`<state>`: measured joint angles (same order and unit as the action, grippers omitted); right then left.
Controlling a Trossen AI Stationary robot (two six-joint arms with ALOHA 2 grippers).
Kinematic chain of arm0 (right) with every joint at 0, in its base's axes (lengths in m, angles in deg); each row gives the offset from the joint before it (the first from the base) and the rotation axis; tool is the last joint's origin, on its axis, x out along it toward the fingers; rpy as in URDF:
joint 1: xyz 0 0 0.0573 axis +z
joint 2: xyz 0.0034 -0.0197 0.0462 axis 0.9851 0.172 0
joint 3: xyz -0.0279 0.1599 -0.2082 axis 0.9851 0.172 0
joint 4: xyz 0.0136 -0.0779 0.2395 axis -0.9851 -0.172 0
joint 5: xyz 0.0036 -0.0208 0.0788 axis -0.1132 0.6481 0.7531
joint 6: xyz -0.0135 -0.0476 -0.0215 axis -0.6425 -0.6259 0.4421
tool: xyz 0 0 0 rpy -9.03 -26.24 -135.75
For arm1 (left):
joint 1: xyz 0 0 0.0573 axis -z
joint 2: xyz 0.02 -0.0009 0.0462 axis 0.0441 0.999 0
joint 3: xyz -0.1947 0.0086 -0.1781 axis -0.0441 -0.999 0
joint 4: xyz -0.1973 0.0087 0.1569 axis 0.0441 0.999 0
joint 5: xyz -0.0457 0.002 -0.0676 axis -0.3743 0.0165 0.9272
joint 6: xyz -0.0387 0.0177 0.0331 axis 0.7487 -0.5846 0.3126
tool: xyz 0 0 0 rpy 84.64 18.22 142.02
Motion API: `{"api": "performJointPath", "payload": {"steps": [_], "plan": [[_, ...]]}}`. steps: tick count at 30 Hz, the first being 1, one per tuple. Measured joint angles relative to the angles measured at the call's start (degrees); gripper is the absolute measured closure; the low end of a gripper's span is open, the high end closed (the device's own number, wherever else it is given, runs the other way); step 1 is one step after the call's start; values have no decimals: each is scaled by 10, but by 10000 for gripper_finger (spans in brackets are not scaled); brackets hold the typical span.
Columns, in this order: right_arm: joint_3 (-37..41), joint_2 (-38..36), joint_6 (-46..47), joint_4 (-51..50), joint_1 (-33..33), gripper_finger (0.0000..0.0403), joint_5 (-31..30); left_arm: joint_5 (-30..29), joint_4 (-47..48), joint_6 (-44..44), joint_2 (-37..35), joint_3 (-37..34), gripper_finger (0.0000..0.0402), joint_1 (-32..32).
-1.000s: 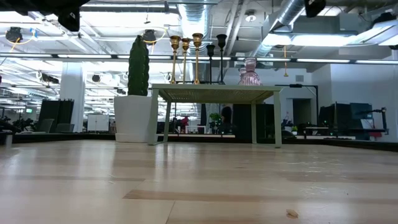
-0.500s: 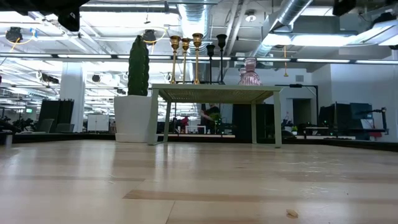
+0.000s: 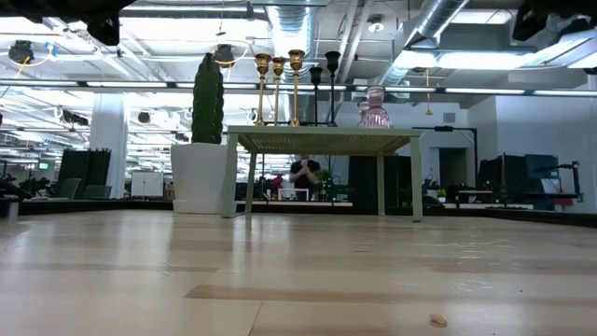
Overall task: Pick & Place candle stick holders
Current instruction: Return to Home Position
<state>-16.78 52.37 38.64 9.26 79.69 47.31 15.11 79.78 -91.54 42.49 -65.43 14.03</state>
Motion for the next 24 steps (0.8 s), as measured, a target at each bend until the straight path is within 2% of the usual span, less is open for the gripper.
{"api": "performJointPath", "payload": {"steps": [9,16,24], "plan": [[7,-1,2,-10,0,403,2,-16,-3,-1,0,0,394,0],[73,-1,19,10,0,403,2,-16,0,-24,0,0,394,0],[162,-1,22,106,0,403,4,-16,0,-18,0,0,394,0]]}}
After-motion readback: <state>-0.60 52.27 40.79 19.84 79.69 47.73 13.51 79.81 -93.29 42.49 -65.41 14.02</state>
